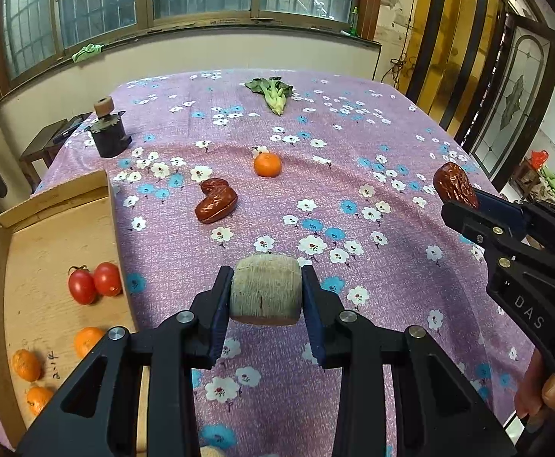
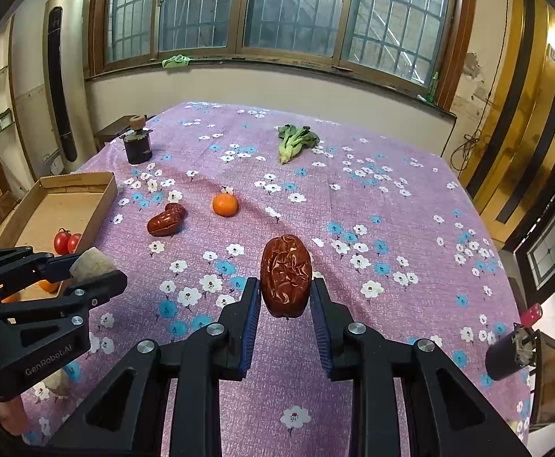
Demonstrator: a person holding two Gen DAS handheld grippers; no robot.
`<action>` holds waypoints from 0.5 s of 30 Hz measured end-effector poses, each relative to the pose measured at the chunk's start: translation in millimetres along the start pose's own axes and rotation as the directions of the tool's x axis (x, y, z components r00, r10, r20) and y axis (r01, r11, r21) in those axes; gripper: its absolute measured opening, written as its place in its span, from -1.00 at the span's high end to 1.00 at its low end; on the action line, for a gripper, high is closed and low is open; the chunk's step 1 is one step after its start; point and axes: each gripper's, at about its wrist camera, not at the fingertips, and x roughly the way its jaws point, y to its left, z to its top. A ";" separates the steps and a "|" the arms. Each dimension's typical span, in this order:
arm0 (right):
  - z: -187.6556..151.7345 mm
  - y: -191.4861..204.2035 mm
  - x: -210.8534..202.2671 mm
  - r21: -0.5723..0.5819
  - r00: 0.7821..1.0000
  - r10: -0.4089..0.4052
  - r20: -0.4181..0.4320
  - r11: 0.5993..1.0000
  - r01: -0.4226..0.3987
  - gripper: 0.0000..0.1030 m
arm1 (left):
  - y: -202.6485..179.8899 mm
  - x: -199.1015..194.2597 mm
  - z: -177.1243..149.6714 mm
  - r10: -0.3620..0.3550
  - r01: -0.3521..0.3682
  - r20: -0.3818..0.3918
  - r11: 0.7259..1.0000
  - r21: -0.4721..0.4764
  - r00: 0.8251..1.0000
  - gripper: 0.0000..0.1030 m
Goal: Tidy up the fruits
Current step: 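Carry the yam piece and red date into the cardboard tray and open both grippers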
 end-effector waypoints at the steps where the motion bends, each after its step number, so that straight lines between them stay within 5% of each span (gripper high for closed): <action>1: -0.1 1.3 -1.5 -0.003 1.000 -0.001 0.002 1.000 0.001 0.47 | 1.4 -1.5 -0.7 0.000 0.000 0.003 1.000 -0.002 1.000 0.37; 15: 2.8 23.6 -15.0 -0.045 1.000 0.006 0.024 0.999 -0.005 0.47 | 29.6 -20.8 -8.6 0.011 -0.010 0.033 0.998 -0.055 0.999 0.37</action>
